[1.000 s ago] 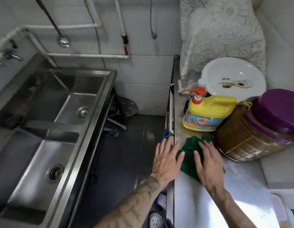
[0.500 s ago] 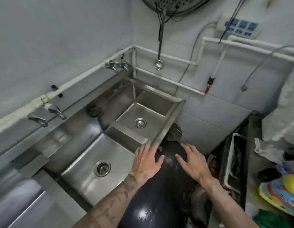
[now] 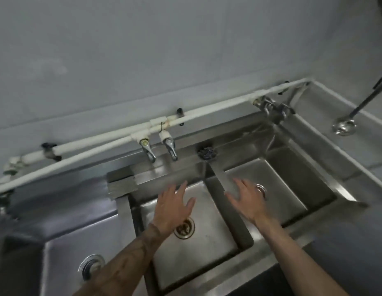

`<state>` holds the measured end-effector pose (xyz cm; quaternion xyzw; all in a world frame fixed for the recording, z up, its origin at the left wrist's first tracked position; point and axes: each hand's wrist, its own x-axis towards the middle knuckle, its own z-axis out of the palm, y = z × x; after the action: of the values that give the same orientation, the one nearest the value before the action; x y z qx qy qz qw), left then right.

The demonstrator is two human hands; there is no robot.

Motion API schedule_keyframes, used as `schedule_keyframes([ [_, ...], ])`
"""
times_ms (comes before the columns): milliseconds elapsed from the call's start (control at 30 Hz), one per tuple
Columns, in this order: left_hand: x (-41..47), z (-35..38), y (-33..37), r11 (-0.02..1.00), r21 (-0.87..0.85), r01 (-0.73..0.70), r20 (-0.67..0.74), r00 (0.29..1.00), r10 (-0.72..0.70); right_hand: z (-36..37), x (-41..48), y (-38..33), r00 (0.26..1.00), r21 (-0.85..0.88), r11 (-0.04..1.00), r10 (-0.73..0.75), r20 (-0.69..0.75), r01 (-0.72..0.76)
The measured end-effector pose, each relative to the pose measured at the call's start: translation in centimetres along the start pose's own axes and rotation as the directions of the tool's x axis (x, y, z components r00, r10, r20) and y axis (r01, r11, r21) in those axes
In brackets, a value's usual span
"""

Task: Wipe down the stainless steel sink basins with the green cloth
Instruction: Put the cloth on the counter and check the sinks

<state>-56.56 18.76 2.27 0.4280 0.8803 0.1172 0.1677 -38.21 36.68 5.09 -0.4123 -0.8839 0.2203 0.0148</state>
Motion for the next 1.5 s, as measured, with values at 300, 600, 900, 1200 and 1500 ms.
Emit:
schedule_keyframes([
  [300,4.3,-0.6,-9.2,0.935,-0.067,0.349,-0.072,0.933,-0.353,5.7,15.6,-0.7,0.962,0.056,0.975,-0.221,0.162,0.215],
  [600,8.4,3.1,-20.1,0.871,0.032,0.491,-0.080,0.870,-0.487,11.0,27.7,0.7,0.969,0.006,0.981,-0.194,0.156,0.195],
  [900,8.7,5.2,-23.1,0.883,0.090,0.460,-0.148,0.883,-0.445,15.0,29.6,1.3,0.936,-0.172,0.920,-0.347,0.064,0.353],
  [1200,7.3,3.3,-20.7,0.939,0.047,0.340,-0.196,0.925,-0.325,13.9,23.9,-1.9,0.953,-0.041,0.954,-0.296,0.062,0.298],
  [1500,3.9,-0.2,-14.6,0.995,-0.059,0.081,-0.264,0.960,-0.094,9.5,10.7,-5.1,0.987,0.139,0.977,-0.159,-0.029,0.162],
])
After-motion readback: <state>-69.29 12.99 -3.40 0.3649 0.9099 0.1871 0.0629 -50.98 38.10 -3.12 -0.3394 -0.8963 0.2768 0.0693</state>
